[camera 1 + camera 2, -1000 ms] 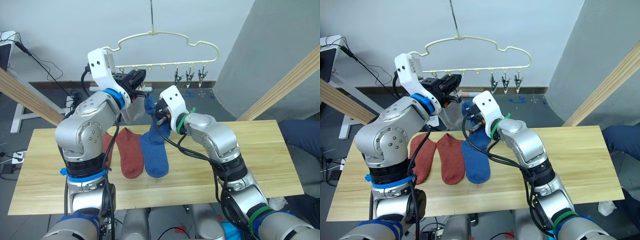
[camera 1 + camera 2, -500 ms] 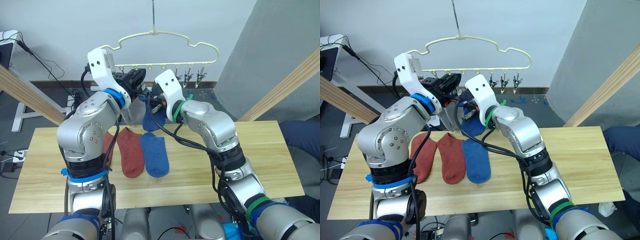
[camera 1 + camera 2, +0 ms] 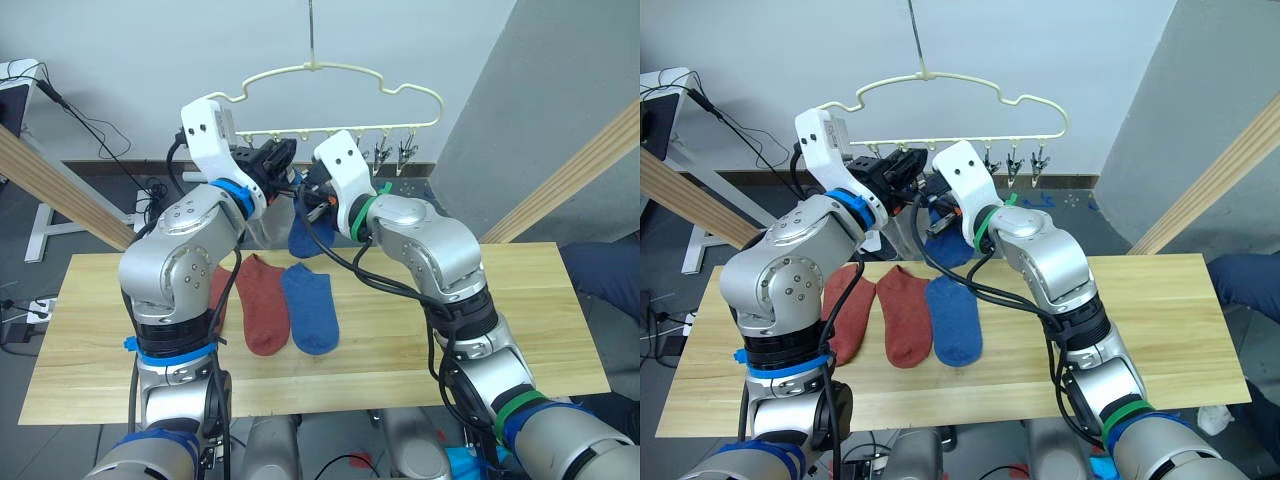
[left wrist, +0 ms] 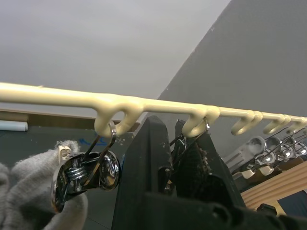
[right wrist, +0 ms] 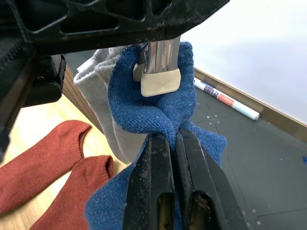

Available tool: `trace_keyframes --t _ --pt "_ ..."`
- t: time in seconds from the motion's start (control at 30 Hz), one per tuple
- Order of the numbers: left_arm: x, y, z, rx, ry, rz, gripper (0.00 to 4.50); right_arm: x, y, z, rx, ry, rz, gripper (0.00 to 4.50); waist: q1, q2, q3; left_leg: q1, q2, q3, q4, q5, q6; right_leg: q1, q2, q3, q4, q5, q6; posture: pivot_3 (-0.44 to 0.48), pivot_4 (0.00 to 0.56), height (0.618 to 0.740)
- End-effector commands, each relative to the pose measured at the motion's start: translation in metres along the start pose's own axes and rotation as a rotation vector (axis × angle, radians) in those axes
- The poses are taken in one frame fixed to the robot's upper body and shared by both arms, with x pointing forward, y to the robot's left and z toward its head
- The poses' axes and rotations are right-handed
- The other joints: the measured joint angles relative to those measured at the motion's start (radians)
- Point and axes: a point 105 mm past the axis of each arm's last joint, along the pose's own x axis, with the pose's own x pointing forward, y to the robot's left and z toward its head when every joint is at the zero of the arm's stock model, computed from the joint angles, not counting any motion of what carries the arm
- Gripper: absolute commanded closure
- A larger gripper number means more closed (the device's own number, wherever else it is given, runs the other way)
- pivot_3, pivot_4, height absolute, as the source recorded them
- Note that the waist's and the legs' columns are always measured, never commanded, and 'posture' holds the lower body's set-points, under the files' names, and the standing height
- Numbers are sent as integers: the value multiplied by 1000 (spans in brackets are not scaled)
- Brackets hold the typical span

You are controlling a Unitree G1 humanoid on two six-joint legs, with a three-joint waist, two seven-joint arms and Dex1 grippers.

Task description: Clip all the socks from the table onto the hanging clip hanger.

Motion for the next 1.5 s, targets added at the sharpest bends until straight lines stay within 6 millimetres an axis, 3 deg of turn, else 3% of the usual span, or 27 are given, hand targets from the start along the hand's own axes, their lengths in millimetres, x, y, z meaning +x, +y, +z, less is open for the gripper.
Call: trace_keyframes --t 0.03,0.77,1.07,1.17,1.3,1.5 --pt "-2 -8 10 21 -53 -27 4283 -7 5 27 -24 -91 20 4485 0 0 0 0 0 0 0 0 0 0 0 0 0 0 0 -214 342 740" --pt "-3 -8 8 19 -56 -37 4283 -8 4 39 -21 -122 14 4485 -1 0 0 0 0 0 0 0 0 0 0 0 0 0 0 -221 336 740" --pt "-4 -9 6 23 -38 -43 1580 -9 6 36 -22 -111 25 4500 -1 0 0 0 0 0 1 0 0 0 0 0 1 0 0 -220 334 740" --pt "-5 -10 6 27 -41 -52 1580 -11 7 32 -17 -97 37 4500 -1 0 0 0 0 0 1 0 0 0 0 0 3 0 0 -216 336 740" --pt "-6 -12 6 40 -40 -62 1543 -11 10 27 -15 -70 60 3440 -1 0 0 0 0 0 2 0 0 -1 0 0 7 0 0 -215 335 740" --pt "-10 -15 4 60 -29 -84 1543 -13 11 24 -16 -59 65 1357 -1 0 0 0 0 0 3 1 -2 -3 0 0 12 0 0 -208 334 740"
